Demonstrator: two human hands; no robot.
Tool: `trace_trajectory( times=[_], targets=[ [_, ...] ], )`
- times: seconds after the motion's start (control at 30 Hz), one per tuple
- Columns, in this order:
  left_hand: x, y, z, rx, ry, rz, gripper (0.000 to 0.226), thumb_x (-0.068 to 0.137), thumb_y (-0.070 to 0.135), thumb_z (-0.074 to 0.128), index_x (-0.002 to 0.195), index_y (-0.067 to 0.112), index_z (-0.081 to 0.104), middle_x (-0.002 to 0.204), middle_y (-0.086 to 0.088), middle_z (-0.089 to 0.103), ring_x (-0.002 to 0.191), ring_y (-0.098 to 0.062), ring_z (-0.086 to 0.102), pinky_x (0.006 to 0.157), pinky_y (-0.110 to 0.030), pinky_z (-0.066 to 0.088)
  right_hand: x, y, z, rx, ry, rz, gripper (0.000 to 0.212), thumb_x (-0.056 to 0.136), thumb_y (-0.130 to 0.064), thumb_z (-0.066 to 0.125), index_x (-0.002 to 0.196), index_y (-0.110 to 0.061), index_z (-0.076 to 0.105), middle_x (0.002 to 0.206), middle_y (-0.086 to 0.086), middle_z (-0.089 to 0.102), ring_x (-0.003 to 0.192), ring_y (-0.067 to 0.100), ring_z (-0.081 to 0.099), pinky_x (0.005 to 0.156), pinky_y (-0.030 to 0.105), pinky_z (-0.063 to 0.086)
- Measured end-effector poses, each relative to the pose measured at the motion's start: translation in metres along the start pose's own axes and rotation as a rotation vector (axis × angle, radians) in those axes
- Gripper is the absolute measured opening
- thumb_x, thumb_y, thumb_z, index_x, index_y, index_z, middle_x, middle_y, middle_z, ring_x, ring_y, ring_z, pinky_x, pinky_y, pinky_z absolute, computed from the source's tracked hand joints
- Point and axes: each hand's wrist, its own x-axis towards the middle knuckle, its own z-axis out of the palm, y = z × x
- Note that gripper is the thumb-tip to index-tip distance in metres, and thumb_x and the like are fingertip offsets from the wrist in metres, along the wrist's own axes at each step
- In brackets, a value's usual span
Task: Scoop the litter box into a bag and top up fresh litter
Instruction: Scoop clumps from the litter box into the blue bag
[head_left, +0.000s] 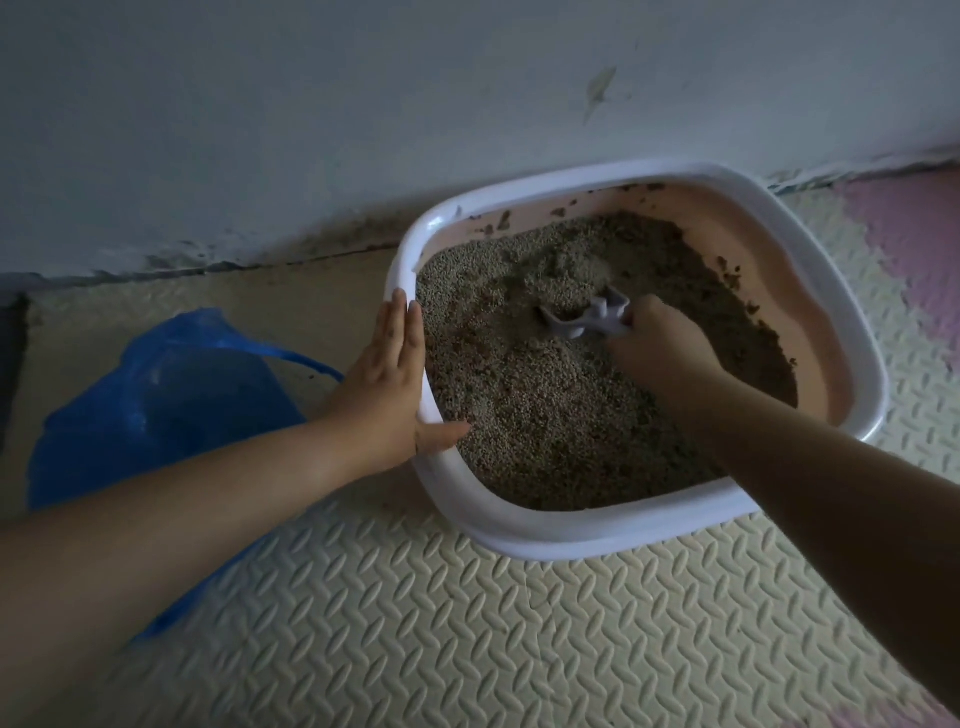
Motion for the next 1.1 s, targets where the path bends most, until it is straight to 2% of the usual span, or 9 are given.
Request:
trace_trajectory(
  times=[0.1,0.2,0.27,0.33,0.53,0.7,0.83,0.93,1.1],
  targets=[
    [0.001,0.0,0.0,0.009,0.015,0.014,0.128,0.074,0.066,0.06,0.141,0.007,-0.032,0.141,-0.004,-0.046,0.141,-0.024,-0.028,0.115,-0.033,-0.003,0.018,-0.026,0.013,0.004,-0.046,-0.048,0.027,0.097,-0.011,0.041,0.12,-0.003,0.052,0.101,0.019,0.06,0.078,0.03,0.056,0.057,0.028,0.039],
    [0.001,0.0,-0.001,-0.001,0.017,0.02,0.129,0.072,0.066,0.061,0.141,0.008,-0.031,0.136,0.0,-0.048,0.141,-0.023,-0.028,0.116,-0.033,-0.003,0.032,-0.034,0.031,0.115,-0.029,0.091,0.027,0.096,-0.011,0.041,0.118,0.0,0.052,0.095,0.014,0.059,0.074,0.028,0.056,0.055,0.028,0.036],
    [0.001,0.0,-0.001,0.004,0.009,0.017,0.13,0.072,0.067,0.061,0.14,0.009,-0.033,0.136,-0.001,-0.05,0.14,-0.022,-0.029,0.116,-0.034,-0.002,0.034,-0.029,0.039,0.164,-0.005,0.136,0.029,0.097,-0.016,0.041,0.121,-0.002,0.048,0.102,0.012,0.06,0.078,0.029,0.056,0.057,0.029,0.034],
    [0.001,0.0,-0.001,0.014,-0.012,0.007,0.129,0.073,0.068,0.059,0.138,0.01,-0.037,0.137,-0.002,-0.052,0.139,-0.021,-0.032,0.116,-0.034,-0.002,0.03,-0.018,0.041,0.173,0.007,0.099,0.029,0.098,-0.022,0.042,0.119,-0.003,0.046,0.108,0.014,0.06,0.086,0.032,0.058,0.062,0.032,0.036],
    [0.0,0.002,-0.004,0.023,-0.047,0.0,0.126,0.077,0.066,0.057,0.138,0.009,-0.037,0.138,-0.004,-0.052,0.138,-0.021,-0.033,0.115,-0.035,-0.002,-0.002,0.02,0.022,0.21,0.023,-0.095,0.027,0.097,-0.027,0.046,0.121,-0.013,0.045,0.099,0.005,0.057,0.075,0.021,0.052,0.06,0.032,0.036],
    [0.0,0.002,-0.005,0.011,-0.067,-0.007,0.125,0.077,0.066,0.057,0.136,0.013,-0.04,0.135,-0.001,-0.055,0.136,-0.018,-0.035,0.114,-0.035,-0.002,-0.037,0.042,-0.004,0.262,0.069,-0.269,0.027,0.096,-0.027,0.051,0.12,-0.018,0.046,0.094,-0.001,0.059,0.074,0.017,0.055,0.063,0.036,0.045],
    [-0.001,0.004,-0.007,0.013,-0.08,-0.008,0.124,0.078,0.064,0.058,0.137,0.011,-0.039,0.13,0.0,-0.056,0.137,-0.02,-0.035,0.116,-0.036,-0.002,-0.056,0.048,-0.01,0.248,0.077,-0.288,0.028,0.095,-0.024,0.053,0.121,-0.017,0.049,0.095,-0.003,0.059,0.078,0.016,0.055,0.065,0.03,0.039],
    [-0.001,0.004,-0.008,0.008,-0.084,-0.009,0.124,0.078,0.064,0.058,0.137,0.011,-0.038,0.131,0.0,-0.055,0.137,-0.02,-0.034,0.116,-0.036,-0.002,-0.063,0.051,-0.013,0.284,0.098,-0.26,0.026,0.093,-0.023,0.055,0.119,-0.019,0.05,0.089,-0.004,0.061,0.073,0.014,0.055,0.065,0.034,0.044],
    [-0.001,0.004,-0.008,0.006,-0.093,-0.014,0.125,0.078,0.063,0.058,0.138,0.011,-0.038,0.131,-0.001,-0.055,0.137,-0.02,-0.035,0.116,-0.037,-0.002,-0.069,0.052,-0.016,0.336,0.148,-0.259,0.025,0.093,-0.022,0.055,0.117,-0.019,0.051,0.082,-0.018,0.054,0.071,0.002,0.053,0.059,0.026,0.037]
  ],
)
